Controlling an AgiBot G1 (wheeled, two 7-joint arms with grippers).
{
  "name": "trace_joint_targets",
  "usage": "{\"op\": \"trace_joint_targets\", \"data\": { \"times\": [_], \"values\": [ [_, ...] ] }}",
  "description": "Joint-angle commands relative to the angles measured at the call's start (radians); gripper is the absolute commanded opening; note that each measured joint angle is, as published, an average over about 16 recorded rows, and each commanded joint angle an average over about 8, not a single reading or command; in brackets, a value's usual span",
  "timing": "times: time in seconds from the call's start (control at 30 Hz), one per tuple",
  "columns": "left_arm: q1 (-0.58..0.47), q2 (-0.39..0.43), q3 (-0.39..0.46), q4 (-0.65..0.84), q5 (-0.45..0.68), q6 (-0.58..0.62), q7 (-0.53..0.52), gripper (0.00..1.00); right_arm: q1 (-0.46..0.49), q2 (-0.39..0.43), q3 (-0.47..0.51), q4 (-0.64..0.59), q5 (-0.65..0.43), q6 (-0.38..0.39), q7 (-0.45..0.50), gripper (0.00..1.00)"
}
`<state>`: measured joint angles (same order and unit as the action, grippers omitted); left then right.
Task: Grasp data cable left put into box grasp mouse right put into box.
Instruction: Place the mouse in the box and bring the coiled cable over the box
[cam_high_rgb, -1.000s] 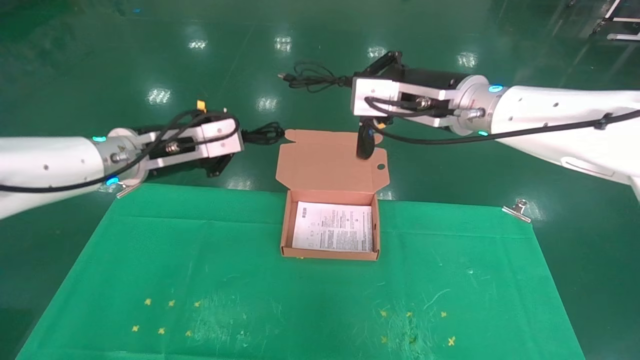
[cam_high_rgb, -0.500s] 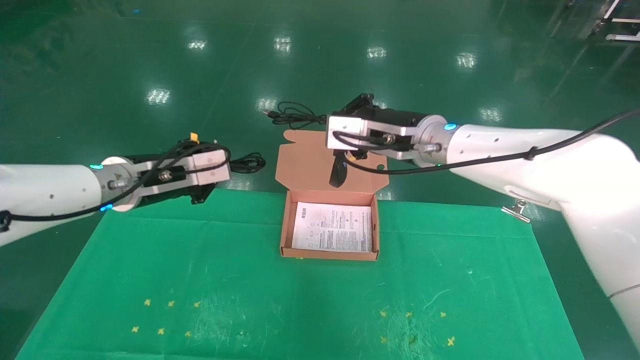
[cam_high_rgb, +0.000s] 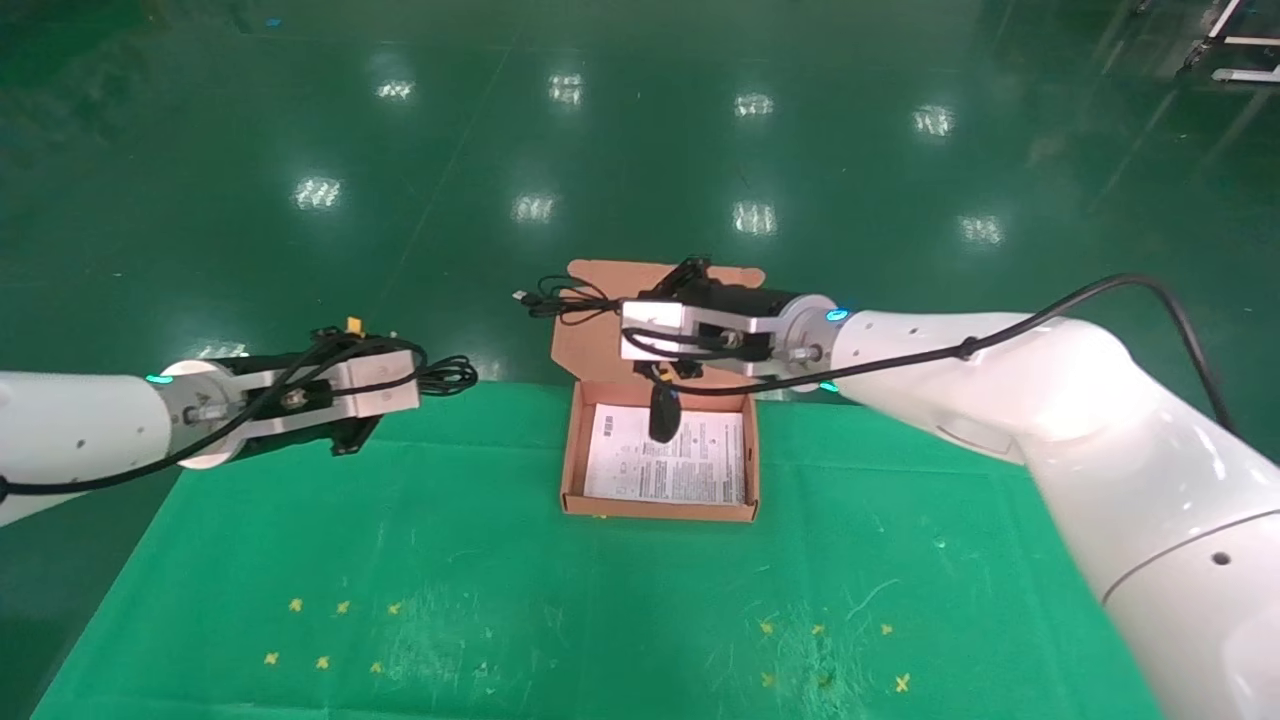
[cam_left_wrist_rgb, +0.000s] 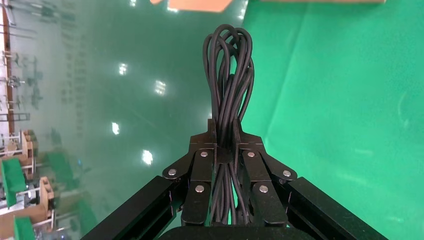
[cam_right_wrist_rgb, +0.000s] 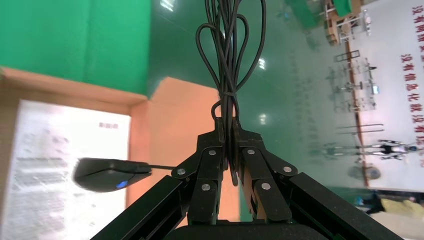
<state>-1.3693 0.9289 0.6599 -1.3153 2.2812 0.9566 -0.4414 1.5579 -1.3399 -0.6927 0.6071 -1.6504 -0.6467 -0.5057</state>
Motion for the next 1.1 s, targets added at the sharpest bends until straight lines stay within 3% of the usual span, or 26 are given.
{"op": "trace_joint_targets", "data": {
  "times": [0.03,0.47,0.97,1.03,1.1],
  "values": [
    [0.004,-0.005,0.002,-0.01,0.022,0.013,-0.019,0.0,-0.003,-0.013,-0.001,-0.023,0.012,0.001,-0.02,0.0],
    [0.005,-0.001,0.003,-0.018,0.041,0.021,-0.038,0.0,-0.054,-0.023,-0.099,-0.062,0.168,0.054,-0.028,0.0],
    [0.005,-0.001,0.003,-0.018,0.041,0.021,-0.039,0.0,-0.079,-0.022,-0.195,-0.224,0.251,0.114,0.015,0.0],
    [0.005,-0.001,0.003,-0.018,0.041,0.021,-0.039,0.0,-0.083,-0.024,-0.209,-0.229,0.261,0.114,0.02,0.09],
    [0.005,-0.001,0.003,-0.019,0.042,0.022,-0.039,0.0,-0.086,-0.025,-0.222,-0.232,0.27,0.115,0.024,0.34]
  ]
}}
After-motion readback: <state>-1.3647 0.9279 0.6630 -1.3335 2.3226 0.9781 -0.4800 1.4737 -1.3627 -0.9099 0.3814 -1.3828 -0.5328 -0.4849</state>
